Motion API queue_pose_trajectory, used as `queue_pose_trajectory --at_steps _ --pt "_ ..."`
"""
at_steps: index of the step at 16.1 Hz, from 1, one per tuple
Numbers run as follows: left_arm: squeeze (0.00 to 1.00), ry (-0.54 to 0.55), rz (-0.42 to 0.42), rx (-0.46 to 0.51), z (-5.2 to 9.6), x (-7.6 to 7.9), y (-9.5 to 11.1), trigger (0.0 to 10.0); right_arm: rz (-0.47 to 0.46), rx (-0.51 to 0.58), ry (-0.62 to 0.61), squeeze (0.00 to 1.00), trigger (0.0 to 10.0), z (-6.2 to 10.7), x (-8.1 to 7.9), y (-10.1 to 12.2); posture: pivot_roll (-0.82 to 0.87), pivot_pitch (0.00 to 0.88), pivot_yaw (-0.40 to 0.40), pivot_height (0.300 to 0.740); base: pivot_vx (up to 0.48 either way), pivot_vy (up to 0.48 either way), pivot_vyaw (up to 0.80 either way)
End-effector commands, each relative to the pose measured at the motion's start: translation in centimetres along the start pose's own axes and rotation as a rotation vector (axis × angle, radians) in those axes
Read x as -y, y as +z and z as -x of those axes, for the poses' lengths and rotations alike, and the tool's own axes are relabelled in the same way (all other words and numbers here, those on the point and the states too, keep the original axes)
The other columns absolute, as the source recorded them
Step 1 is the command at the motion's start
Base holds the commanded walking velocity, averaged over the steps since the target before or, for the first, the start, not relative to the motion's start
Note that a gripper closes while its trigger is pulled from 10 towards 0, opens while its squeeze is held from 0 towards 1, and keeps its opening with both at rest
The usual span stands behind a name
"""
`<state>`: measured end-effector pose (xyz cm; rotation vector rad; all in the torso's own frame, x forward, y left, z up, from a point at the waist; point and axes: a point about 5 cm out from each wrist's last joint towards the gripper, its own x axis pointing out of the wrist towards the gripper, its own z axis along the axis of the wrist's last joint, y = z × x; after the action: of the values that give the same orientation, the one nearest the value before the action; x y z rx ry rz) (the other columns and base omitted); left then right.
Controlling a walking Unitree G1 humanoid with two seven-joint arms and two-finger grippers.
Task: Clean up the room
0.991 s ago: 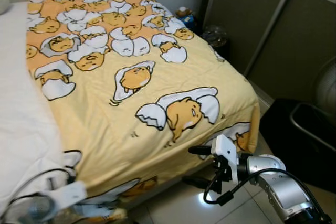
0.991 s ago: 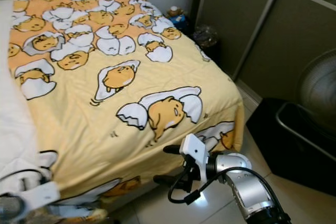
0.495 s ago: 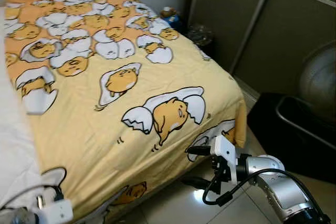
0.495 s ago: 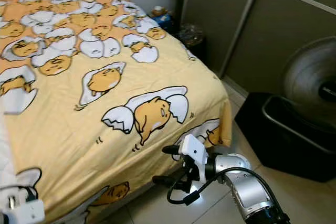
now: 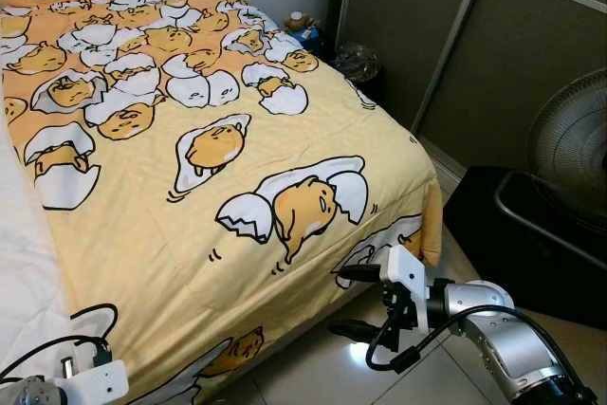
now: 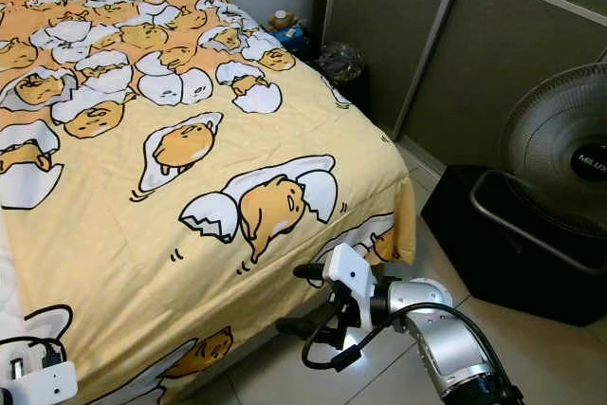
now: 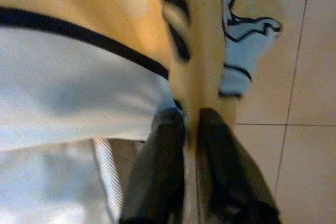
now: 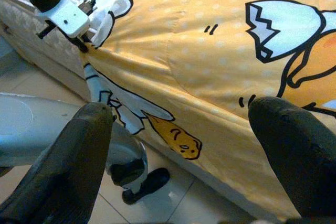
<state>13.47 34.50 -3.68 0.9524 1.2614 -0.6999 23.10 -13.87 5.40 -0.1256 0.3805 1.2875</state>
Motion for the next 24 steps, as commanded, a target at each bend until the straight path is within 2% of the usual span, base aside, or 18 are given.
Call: queue_pose_trajectory --at_steps 1,7,8,9,10,11,12,13,14,16,17,18,19,20,21,22,23,24 --pt "1.00 -0.040 0.032 -0.039 0.2 0.5 -1.1 10.0 0.016 0.004 -0.010 1.00 10.0 0.1 0.5 0.4 0.05 0.000 -0.013 0.740 0.000 0.000 0.00" --pt "1.00 -0.085 0.068 0.014 0.7 -0.6 -0.4 10.0 0.018 0.014 -0.018 1.00 10.0 0.1 0.7 0.5 0.06 0.000 -0.013 0.740 0.000 0.000 0.00" --pt "1.00 -0.094 0.128 0.147 1.0 -1.6 1.5 10.0 0.021 0.019 -0.022 1.00 10.0 0.0 0.8 0.6 0.06 0.000 -0.011 0.740 0.000 0.000 0.00" --pt "1.00 -0.096 0.153 0.188 1.1 -1.8 2.1 10.0 0.022 0.022 -0.024 1.00 10.0 0.0 0.9 0.7 0.06 0.000 -0.011 0.740 0.000 0.000 0.00" --pt "1.00 0.003 0.250 0.588 5.4 -6.4 6.5 10.0 0.018 0.059 -0.053 1.00 10.0 0.1 1.2 1.2 0.06 0.000 -0.014 0.740 0.000 0.000 0.00" --pt "1.00 0.085 0.254 0.721 7.8 -8.3 7.8 10.0 0.022 0.070 -0.066 1.00 10.0 0.1 1.3 1.4 0.06 0.000 -0.014 0.740 0.000 0.000 0.00" --pt "1.00 0.177 0.328 0.906 12.0 -10.9 9.7 10.0 0.046 0.084 -0.114 1.00 10.0 0.1 1.7 1.7 0.06 0.000 -0.013 0.740 0.000 0.000 0.00" --pt "0.33 0.273 0.380 1.059 15.1 -12.6 11.1 10.0 0.061 0.110 -0.172 1.00 10.0 0.1 2.1 2.0 0.05 0.000 -0.013 0.740 0.000 0.000 0.00" --pt "0.00 0.371 0.445 1.187 16.5 -13.5 12.4 10.0 0.055 0.157 -0.243 1.00 10.0 0.0 2.4 2.4 0.05 0.000 -0.012 0.740 0.000 0.000 0.00" --pt "0.00 0.433 0.550 1.269 16.7 -13.8 13.5 10.0 0.046 0.194 -0.298 1.00 10.0 -0.1 2.5 2.6 0.05 0.000 -0.008 0.740 0.000 0.000 0.00" --pt "0.00 0.543 0.677 1.223 15.9 -14.3 13.8 10.0 0.042 0.195 -0.347 1.00 10.0 -0.2 2.6 2.6 0.04 0.000 -0.008 0.740 0.000 0.000 0.00" --pt "0.00 0.659 0.828 1.017 13.4 -14.7 12.9 10.0 0.037 0.190 -0.399 0.01 10.0 -0.5 2.7 2.4 0.04 0.000 -0.009 0.740 0.000 0.000 0.00" --pt "0.00 0.663 0.845 0.981 13.0 -14.7 12.7 10.0 0.037 0.189 -0.407 0.01 10.0 -0.5 2.7 2.4 0.04 0.000 -0.011 0.740 0.000 0.000 0.00" --pt "0.00 0.794 0.959 0.825 11.5 -14.8 11.5 10.0 0.061 0.145 -0.497 0.00 10.0 -1.1 3.1 2.1 0.03 0.000 -0.019 0.740 0.000 0.000 0.00" --pt "0.00 0.868 1.022 0.763 10.3 -14.7 10.9 10.0 0.079 0.132 -0.576 0.00 10.0 -1.7 3.3 2.0 0.03 0.000 -0.020 0.740 0.000 0.000 0.00" --pt "0.00 0.906 1.014 0.743 9.9 -14.7 10.9 10.0 0.081 0.132 -0.602 0.00 10.0 -2.0 3.3 2.0 0.02 0.000 -0.024 0.740 0.000 0.000 0.00" --pt "0.00 0.902 1.063 0.810 9.7 -14.5 11.3 10.0 0.123 0.118 -0.609 0.00 10.0 -2.6 3.1 2.1 0.02 0.000 -0.027 0.740 0.000 0.000 0.00" --pt "0.00 0.911 1.064 0.862 9.6 -14.2 11.7 10.0 0.078 0.151 -0.586 0.00 10.0 -3.1 2.7 2.2 0.01 0.000 -0.025 0.740 0.000 0.000 0.00"
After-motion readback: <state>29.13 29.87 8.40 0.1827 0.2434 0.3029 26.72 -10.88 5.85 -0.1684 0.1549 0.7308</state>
